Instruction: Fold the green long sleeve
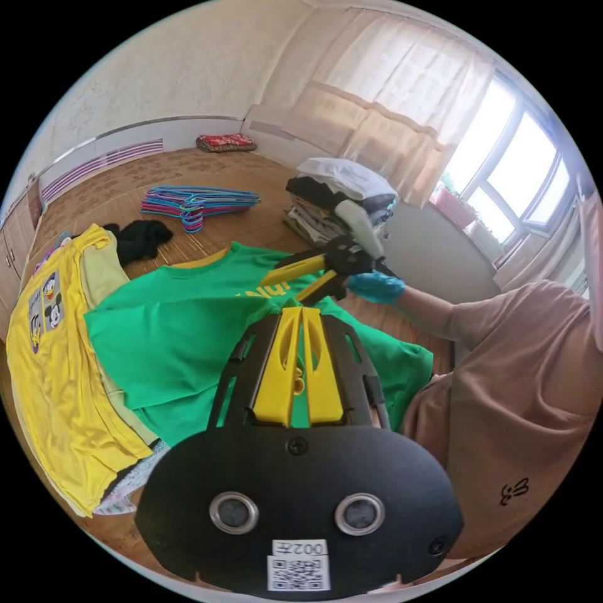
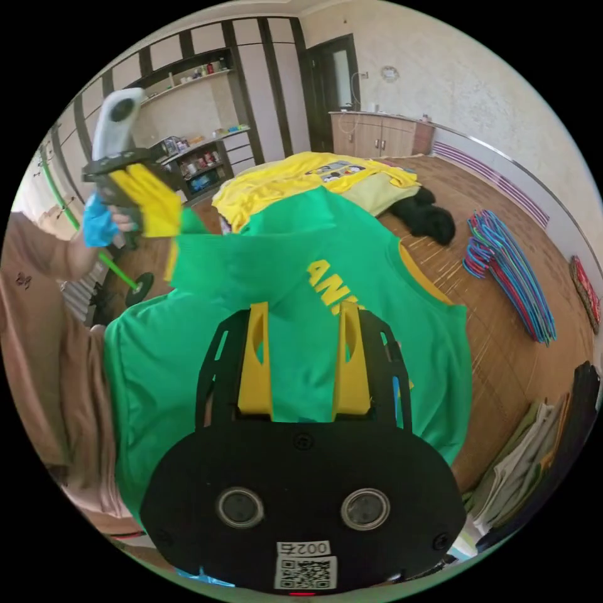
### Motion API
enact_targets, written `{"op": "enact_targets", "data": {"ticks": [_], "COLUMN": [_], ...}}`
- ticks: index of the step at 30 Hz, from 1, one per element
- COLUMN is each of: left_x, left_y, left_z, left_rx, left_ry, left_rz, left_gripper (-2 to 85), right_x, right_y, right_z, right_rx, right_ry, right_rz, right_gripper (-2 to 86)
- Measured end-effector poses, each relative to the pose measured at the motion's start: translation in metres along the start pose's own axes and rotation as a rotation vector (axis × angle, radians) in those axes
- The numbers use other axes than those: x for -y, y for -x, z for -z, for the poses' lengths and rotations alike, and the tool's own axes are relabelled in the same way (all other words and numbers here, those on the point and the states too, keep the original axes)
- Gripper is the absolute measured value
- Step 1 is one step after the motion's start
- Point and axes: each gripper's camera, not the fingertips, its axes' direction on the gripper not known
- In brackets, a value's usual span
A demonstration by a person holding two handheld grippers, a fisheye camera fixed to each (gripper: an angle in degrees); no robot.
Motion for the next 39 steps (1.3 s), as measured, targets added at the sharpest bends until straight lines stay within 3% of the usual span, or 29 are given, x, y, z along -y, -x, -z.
{"op": "enact_targets", "data": {"ticks": [7,14,18,27,32,39], "left_x": [0.025,0.045,0.034,-0.012,-0.022,-0.027], "left_y": [-0.028,-0.063,-0.069,-0.047,-0.043,-0.045], "left_z": [-0.057,-0.088,-0.085,-0.082,-0.101,-0.136], "left_rx": [-0.013,-0.007,0.14,0.633,0.707,0.724], "left_ry": [0.04,0.027,0.028,0.139,0.143,0.057], "left_rz": [0.024,0.016,0.043,0.228,0.25,0.273], "left_gripper": [-0.8,1.5,2.4,8.4,8.6,6.0], "right_x": [-0.029,-0.04,-0.054,-0.073,-0.069,-0.058], "right_y": [0.033,0.013,-0.002,-0.007,-0.003,-0.01], "right_z": [0.022,-0.009,-0.015,0.018,0.015,-0.019], "right_rx": [0.094,-0.093,-0.187,-0.269,-0.128,-0.183], "right_ry": [-0.055,0.121,0.233,0.159,0.128,0.265], "right_rz": [-0.001,-0.189,-0.255,-0.318,-0.31,-0.329], "right_gripper": [16.4,11.5,10.8,11.2,12.5,8.4]}}
